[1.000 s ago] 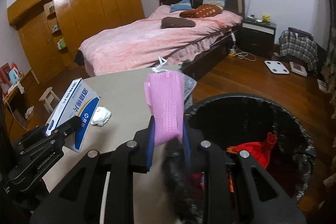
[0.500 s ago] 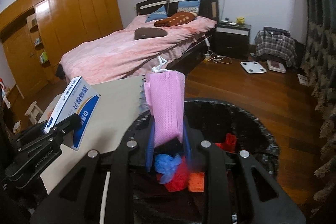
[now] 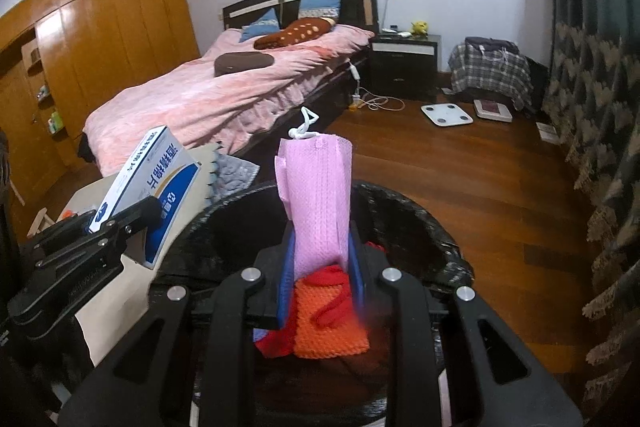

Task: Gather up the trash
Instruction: 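Carry the mask and box over the bin and open both tools, then move both tools back to the remaining items on the table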

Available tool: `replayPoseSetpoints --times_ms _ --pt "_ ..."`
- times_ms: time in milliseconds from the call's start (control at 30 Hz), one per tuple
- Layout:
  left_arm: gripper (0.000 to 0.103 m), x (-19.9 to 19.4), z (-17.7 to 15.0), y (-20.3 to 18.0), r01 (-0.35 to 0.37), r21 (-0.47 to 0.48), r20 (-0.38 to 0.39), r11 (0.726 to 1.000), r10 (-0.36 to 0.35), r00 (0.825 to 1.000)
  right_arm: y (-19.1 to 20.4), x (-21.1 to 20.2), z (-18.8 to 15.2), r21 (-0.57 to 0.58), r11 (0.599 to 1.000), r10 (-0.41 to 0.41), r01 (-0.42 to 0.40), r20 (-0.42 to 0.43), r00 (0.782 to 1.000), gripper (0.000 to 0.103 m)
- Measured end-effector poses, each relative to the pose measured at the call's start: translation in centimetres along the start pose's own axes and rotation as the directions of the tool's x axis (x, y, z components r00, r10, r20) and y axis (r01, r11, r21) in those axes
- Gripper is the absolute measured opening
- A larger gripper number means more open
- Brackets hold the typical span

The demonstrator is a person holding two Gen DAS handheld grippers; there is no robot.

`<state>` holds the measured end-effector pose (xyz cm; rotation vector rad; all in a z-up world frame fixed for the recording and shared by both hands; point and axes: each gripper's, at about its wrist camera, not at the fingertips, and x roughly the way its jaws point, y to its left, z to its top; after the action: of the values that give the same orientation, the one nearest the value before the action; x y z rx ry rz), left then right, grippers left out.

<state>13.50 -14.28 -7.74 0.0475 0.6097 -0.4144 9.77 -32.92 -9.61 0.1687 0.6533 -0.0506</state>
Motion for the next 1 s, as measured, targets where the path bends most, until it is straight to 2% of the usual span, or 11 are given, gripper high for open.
replayPoseSetpoints --times_ms 100,200,267,300,333,367,467,567,633,733,1000 --pt "0.030 1.1 0.1 -0.5 0.016 0.002 -0.018 1.000 -0.016 1.000 -0.9 0.7 -0.2 0.014 1.000 -0.008 0.008 -0.011 1.000 0.023" --pt "0.032 2.2 0.2 -0.8 0.051 0.000 -0.047 0.999 -0.051 0.998 -1.8 1.5 -0.6 0.025 0.999 -0.034 0.034 -0.027 0.999 0.030" --pt "0.047 2.6 0.2 -0.8 0.058 -0.002 -0.062 0.998 -0.058 0.996 -2.2 1.9 -0.8 0.032 0.999 -0.042 0.043 -0.039 0.998 0.038" --pt "0.057 2.8 0.2 -0.8 0.060 -0.006 -0.064 0.998 -0.060 0.996 -2.5 2.1 -0.9 0.038 0.998 -0.048 0.049 -0.040 0.998 0.047" --pt "0.059 2.7 0.1 -0.5 0.059 -0.013 -0.063 0.998 -0.060 0.996 -2.7 2.2 -0.9 0.041 0.998 -0.049 0.051 -0.040 0.998 0.055" --pt "0.059 2.7 0.1 -0.3 0.062 -0.020 -0.063 0.998 -0.063 0.996 -2.9 2.2 -1.1 0.046 0.998 -0.050 0.052 -0.039 0.998 0.058" --pt "0.065 2.3 0.1 0.6 0.045 -0.032 -0.057 0.998 -0.047 0.997 -3.4 2.1 -1.3 0.057 0.996 -0.066 0.068 -0.037 0.997 0.077" --pt "0.075 1.6 0.0 1.8 0.017 -0.056 -0.047 0.998 -0.020 0.999 -3.3 1.7 -1.4 0.070 0.995 -0.075 0.076 -0.026 0.997 0.091" --pt "0.083 0.8 -0.1 3.0 -0.008 -0.067 -0.039 0.998 0.006 0.999 -3.2 1.5 -1.4 0.071 0.995 -0.069 0.071 -0.027 0.997 0.093" --pt "0.088 -0.6 -0.5 5.0 -0.047 -0.076 -0.025 0.996 0.045 0.999 -2.0 1.1 -1.4 0.049 0.997 -0.058 0.059 -0.025 0.998 0.093" --pt "0.092 -4.7 -3.1 10.6 -0.187 -0.104 -0.026 0.977 0.185 0.982 3.5 1.2 -0.9 -0.026 1.000 0.016 -0.017 -0.021 1.000 0.096"
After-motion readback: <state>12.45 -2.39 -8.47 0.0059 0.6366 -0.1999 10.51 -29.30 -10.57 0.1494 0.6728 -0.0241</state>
